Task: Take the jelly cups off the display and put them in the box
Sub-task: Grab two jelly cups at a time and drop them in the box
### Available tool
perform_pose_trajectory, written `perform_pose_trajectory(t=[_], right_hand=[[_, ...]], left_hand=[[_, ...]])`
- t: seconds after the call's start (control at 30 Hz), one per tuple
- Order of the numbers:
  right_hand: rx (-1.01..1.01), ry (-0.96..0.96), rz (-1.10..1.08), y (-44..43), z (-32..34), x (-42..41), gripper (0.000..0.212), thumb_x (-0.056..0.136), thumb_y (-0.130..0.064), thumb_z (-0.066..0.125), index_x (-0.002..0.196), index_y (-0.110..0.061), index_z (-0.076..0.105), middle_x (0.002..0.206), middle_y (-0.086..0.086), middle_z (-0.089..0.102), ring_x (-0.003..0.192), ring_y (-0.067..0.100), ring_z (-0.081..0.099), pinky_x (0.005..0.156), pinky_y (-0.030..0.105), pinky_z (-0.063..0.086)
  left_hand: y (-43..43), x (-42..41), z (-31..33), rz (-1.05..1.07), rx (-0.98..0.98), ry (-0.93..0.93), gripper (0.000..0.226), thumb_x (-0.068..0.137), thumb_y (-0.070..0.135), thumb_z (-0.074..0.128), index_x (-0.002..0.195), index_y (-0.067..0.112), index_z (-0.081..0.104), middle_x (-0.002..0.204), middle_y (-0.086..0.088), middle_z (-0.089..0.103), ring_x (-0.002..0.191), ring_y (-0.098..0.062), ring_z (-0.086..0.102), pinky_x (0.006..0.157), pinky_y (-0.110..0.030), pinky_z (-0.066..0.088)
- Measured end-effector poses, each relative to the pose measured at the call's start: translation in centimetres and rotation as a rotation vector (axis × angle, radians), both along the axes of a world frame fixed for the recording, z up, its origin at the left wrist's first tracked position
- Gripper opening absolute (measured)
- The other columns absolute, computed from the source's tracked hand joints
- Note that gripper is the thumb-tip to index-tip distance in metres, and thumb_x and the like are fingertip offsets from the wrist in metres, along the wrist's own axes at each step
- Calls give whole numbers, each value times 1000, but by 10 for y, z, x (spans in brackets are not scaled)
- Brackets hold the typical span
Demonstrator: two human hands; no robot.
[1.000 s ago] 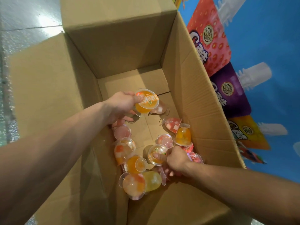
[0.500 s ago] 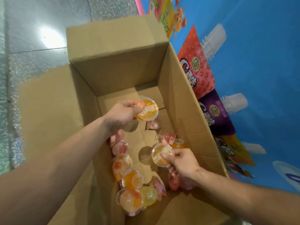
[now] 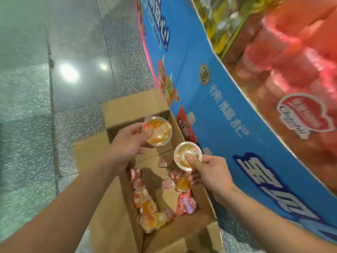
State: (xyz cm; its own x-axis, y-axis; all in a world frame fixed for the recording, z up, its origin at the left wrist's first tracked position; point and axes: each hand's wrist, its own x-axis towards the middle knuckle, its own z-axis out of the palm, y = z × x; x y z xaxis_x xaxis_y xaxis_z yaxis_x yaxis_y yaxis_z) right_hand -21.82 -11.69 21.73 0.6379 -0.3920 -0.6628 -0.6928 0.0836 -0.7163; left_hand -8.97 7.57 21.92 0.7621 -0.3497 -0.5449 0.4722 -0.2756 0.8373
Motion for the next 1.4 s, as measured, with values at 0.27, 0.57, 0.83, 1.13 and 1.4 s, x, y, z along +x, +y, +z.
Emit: perform_pose_trajectory(t=[0.27,0.57,0.83,1.13,1.4], right_hand=[[-49,-8,38,0,204,-14,36,91,-35,73,76,-1,70,60,16,69,51,24,66,51,33,56],[-104,-96,-49,-13,398,-50,34,93,-26,71,71,0,67,55,14,66,46,21,61,44,27,51],[-140,-118,-231,-27,503,-128,33,93,-31,71,79,-2,69,68,19,72,55,26,66,54,32,56],[-256,-107,-484,-77,570,-246,37,90,-36,73,77,-3,66,63,14,71,48,19,65,48,26,52],[-260,-144,-560,-167,590,-337,35,92,-31,72,72,-4,63,59,14,66,44,17,61,43,24,46]], left_hand=[[4,-13,205,-15,-15,-37,18,97,32,62,109,21,70,91,0,77,80,-18,72,70,-34,42],[-9,-61,374,-38,-90,-65,9,97,21,62,102,24,68,81,5,76,60,-2,66,75,-38,44],[-39,-93,459,-205,-93,7,21,97,25,60,105,9,71,96,-13,76,88,-25,73,84,-38,56],[-128,-162,540,-498,-127,-83,22,96,29,63,113,17,66,101,-5,77,85,-22,75,68,-30,47],[-235,-248,568,-558,-193,-110,6,95,28,65,101,27,65,101,-3,76,84,-28,75,79,-43,54]])
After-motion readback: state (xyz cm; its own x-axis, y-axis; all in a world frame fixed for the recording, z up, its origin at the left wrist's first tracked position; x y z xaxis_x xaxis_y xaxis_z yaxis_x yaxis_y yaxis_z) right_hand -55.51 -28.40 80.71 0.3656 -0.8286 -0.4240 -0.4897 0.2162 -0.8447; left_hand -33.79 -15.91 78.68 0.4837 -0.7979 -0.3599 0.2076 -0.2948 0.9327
